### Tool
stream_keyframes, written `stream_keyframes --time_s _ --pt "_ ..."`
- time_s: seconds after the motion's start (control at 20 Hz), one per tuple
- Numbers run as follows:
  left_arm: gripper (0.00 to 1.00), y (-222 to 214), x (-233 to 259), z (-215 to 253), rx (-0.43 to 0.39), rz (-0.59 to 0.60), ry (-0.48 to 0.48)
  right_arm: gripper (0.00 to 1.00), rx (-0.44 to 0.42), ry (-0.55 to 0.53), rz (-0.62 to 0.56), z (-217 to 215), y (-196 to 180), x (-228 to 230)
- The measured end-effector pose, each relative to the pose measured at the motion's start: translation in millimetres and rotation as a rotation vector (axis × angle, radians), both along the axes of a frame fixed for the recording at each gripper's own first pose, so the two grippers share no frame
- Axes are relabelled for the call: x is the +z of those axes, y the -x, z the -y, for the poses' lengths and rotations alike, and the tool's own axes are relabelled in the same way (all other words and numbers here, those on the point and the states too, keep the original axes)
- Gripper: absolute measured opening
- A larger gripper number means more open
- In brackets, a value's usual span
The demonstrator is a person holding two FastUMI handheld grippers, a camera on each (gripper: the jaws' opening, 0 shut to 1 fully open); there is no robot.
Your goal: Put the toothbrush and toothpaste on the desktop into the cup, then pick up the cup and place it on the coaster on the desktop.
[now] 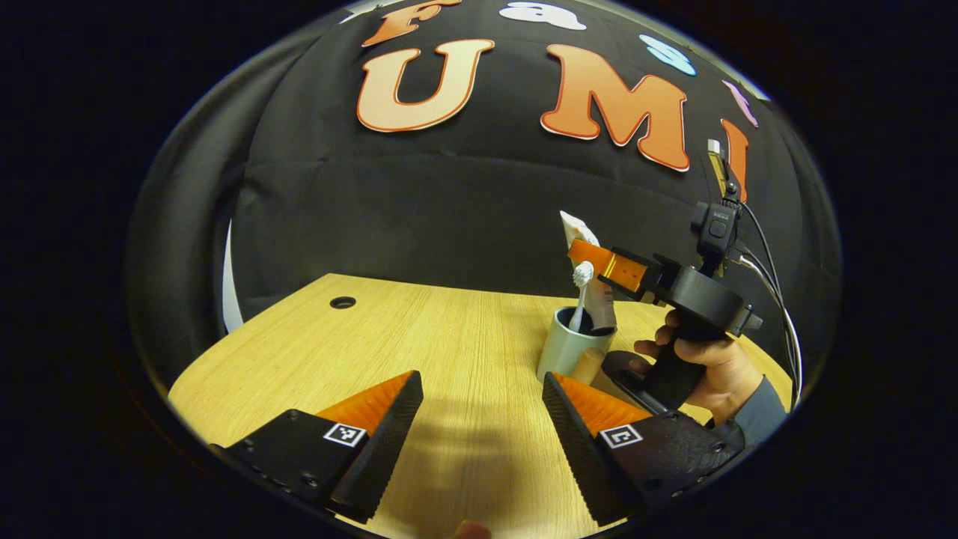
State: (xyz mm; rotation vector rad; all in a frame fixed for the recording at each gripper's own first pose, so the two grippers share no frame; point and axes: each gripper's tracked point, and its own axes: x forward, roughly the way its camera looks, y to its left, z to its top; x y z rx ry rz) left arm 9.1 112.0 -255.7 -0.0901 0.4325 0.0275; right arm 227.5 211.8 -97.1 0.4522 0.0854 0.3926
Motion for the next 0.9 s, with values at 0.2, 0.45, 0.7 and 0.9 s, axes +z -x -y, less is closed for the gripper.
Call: stream_keyframes --time_s 0.2,0.45,0.7,0.9 --pt "0.97 3 -4 2 0.003 -0.012 0.013 0.22 0.02 0.057 -0.02 -3 9 -6" --pt "0.97 6 -3 14 -0.01 -0.015 0.008 0.24 0.038 0.109 -0.064 4 25 -18" --pt "0.97 7 -4 23 -0.023 -0.017 0.01 0.35 0.075 0.136 -0.119 16 43 -22" --pt "0.97 4 5 33 -0.029 -0.014 0.004 0.48 0.045 0.133 -0.046 41 56 12"
